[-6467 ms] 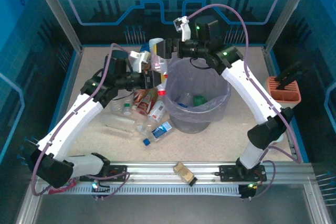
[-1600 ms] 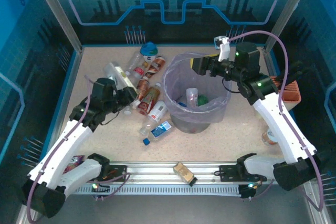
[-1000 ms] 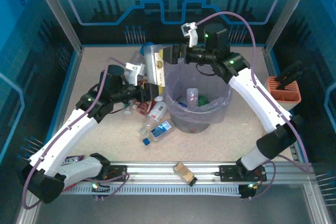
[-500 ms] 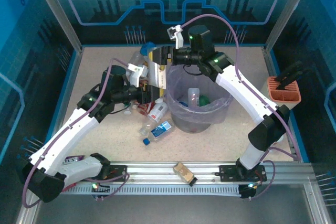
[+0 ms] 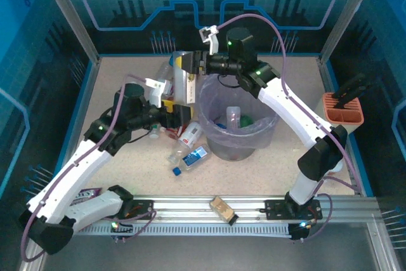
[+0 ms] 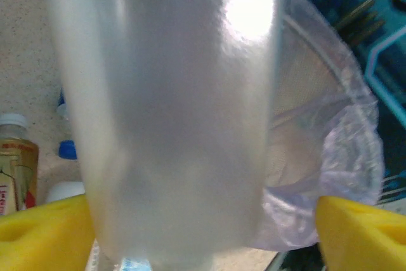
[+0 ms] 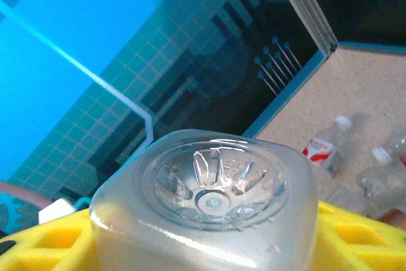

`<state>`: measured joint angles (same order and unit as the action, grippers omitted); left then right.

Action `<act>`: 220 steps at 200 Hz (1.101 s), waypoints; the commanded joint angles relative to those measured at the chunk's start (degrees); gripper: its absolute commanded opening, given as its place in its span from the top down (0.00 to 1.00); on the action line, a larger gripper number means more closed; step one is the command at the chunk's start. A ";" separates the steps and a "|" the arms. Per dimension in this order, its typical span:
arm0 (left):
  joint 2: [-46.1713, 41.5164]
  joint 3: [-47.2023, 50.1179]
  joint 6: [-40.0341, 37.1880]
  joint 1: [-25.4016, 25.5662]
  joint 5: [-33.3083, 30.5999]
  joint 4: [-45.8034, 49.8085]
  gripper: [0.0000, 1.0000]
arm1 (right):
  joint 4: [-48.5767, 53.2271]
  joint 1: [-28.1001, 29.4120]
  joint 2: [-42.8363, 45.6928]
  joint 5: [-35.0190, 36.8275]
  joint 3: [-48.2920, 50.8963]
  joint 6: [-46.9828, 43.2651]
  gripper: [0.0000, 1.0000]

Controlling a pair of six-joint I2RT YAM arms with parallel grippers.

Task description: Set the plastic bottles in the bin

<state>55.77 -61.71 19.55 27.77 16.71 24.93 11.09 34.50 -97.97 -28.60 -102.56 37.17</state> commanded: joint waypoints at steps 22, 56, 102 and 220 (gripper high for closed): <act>-6.77 2.11 0.70 0.59 -1.15 -0.02 0.02 | -9.36 -1.31 -0.10 2.60 -4.21 -0.56 0.47; -7.44 3.07 0.05 0.46 -4.26 6.48 0.04 | -10.36 -4.56 2.68 3.53 -4.13 -1.75 0.48; -3.76 4.23 0.41 0.62 -6.71 10.07 0.10 | -6.83 -11.16 9.20 3.20 -0.93 -4.22 0.52; 3.65 15.27 5.92 4.35 -10.24 13.03 0.24 | 31.60 -12.62 18.11 20.51 4.24 -20.40 0.58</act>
<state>59.57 -48.60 23.68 30.48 7.42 36.01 35.22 18.11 -80.25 -14.33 -102.19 18.33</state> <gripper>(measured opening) 0.773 0.577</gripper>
